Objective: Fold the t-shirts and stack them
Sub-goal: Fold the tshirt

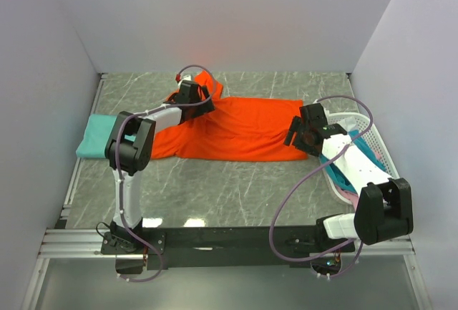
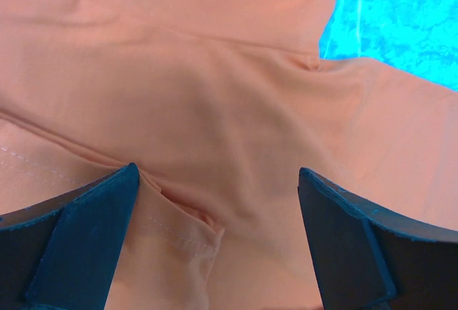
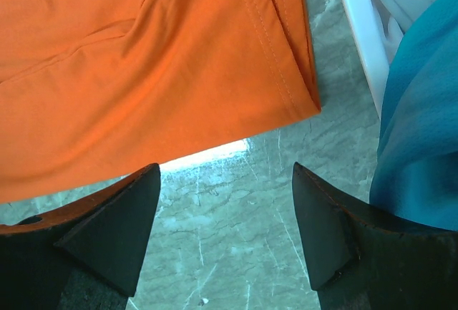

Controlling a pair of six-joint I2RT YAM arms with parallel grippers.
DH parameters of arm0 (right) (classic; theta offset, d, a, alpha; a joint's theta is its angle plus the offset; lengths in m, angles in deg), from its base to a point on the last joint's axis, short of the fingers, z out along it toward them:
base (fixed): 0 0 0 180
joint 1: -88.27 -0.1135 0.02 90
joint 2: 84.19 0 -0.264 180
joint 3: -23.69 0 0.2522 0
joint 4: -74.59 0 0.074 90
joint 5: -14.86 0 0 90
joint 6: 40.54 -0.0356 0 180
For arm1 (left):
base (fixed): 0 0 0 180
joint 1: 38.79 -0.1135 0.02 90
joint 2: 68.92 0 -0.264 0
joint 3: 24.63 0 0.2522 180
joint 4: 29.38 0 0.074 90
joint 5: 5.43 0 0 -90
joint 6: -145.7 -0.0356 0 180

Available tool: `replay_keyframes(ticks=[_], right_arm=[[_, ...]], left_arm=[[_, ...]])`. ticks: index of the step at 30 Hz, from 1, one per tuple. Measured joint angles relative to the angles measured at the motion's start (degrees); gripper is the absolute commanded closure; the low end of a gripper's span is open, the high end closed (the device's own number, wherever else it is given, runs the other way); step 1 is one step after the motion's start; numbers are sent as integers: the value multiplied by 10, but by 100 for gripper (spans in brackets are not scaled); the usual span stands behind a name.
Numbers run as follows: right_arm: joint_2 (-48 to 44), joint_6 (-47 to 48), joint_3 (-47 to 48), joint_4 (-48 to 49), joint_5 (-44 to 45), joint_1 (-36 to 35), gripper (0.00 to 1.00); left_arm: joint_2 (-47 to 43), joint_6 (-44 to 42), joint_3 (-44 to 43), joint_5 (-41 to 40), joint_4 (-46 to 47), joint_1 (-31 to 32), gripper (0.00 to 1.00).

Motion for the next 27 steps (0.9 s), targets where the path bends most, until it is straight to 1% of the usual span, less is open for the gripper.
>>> replay_keyframes(ticks=[6, 10, 17, 22, 24, 27], right_arm=[[0, 0, 1, 0, -2, 0, 20], [0, 0, 3, 2, -11, 0, 20], [19, 7, 28, 17, -49, 0, 19], [105, 15, 81, 45, -109, 0, 19], [155, 16, 118, 58, -136, 0, 20], [237, 15, 177, 75, -163, 0, 20]], left_arm=[[8, -14, -17, -2, -5, 0, 1], [-13, -20, -8, -24, -17, 0, 1], [-164, -21, 75, -100, -40, 0, 0], [-271, 2, 181, -126, -25, 0, 1], [-288, 11, 219, -130, -20, 0, 0], [-291, 25, 263, -136, -21, 0, 0]])
